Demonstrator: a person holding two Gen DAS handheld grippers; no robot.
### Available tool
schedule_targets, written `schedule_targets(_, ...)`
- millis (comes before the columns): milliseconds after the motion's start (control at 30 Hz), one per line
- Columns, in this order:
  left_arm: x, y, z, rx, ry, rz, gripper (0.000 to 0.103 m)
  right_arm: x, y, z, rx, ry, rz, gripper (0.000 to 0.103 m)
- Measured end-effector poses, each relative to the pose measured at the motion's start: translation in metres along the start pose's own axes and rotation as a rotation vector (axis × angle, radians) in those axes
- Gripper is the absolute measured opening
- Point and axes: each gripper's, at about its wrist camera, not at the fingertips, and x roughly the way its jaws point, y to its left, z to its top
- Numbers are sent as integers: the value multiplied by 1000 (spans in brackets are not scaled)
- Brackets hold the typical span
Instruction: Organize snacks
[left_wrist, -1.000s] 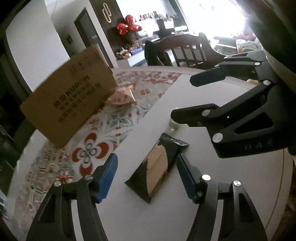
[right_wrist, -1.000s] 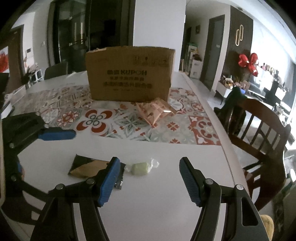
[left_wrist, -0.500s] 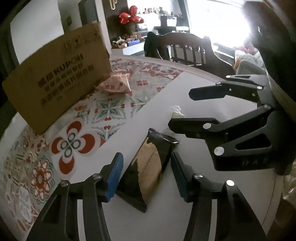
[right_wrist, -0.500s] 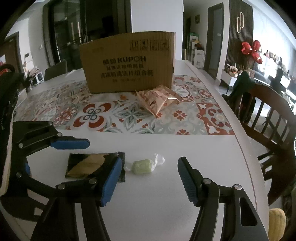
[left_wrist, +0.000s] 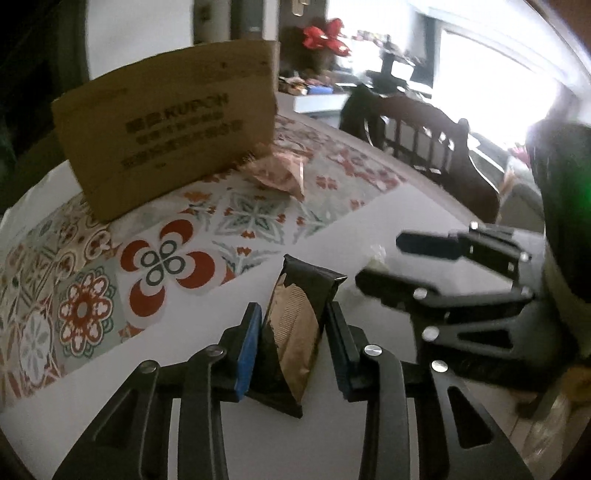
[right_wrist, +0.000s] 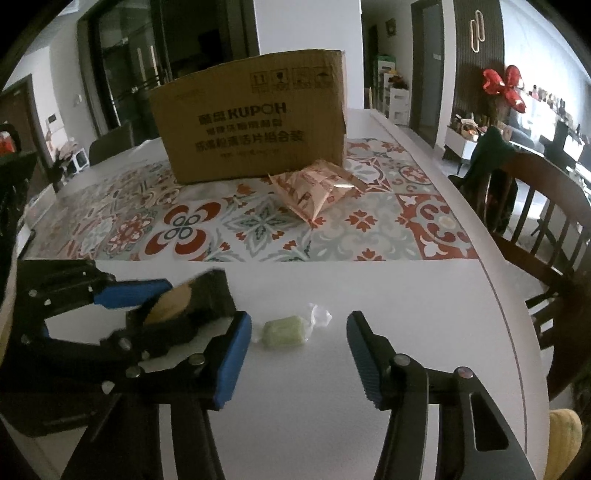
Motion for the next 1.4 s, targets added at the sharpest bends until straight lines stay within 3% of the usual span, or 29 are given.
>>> schedule_targets(300, 1, 7, 2, -171, -34, 17, 35, 8, -2, 1, 19, 33, 25, 44)
schedule_targets(667, -8, 11, 1, -282, -60, 120, 34, 7, 0, 1, 10, 28, 45, 30)
schedule_targets(967, -28, 3, 5, -317, -80, 180, 34, -6, -1, 4, 14, 11, 81, 29)
schedule_targets(1400, -68, -4, 37, -318, -171, 219, 34, -57, -6, 43, 4, -112, 97, 29)
